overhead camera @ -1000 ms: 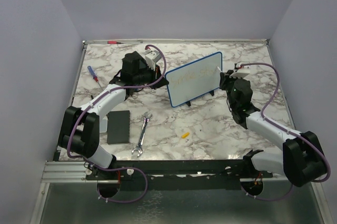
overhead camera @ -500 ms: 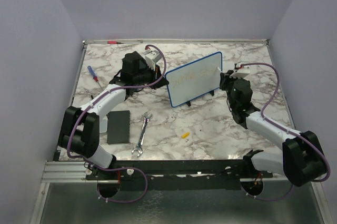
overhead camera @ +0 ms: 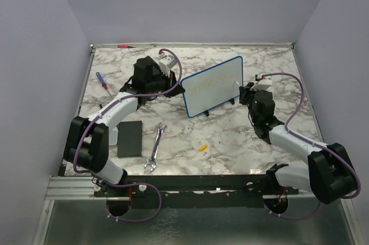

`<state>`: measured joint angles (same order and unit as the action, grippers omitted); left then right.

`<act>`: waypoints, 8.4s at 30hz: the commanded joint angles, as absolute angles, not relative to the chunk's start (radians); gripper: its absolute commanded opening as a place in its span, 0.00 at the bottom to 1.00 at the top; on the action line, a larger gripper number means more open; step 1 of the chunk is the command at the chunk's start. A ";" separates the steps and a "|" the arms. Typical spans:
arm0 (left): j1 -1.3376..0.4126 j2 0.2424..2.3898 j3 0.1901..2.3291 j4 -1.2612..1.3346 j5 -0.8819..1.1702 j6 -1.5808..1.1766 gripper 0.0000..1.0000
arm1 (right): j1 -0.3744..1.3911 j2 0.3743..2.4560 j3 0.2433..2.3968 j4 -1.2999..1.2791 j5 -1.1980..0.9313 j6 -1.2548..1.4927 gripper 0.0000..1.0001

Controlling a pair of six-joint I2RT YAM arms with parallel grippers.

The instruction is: Write a sentence on the whiteboard

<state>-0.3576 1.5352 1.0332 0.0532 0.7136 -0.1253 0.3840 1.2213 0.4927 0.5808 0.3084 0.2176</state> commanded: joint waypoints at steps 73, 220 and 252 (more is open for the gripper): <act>-0.397 1.509 1.037 -0.035 0.605 -0.167 0.00 | 0.516 1.021 0.373 0.498 -0.136 0.495 0.01; -0.407 1.513 1.042 -0.046 0.598 -0.158 0.00 | 0.652 1.322 0.420 0.598 0.133 0.458 0.01; -0.407 1.514 1.042 -0.046 0.599 -0.158 0.00 | 0.652 1.243 0.472 0.597 0.183 0.444 0.01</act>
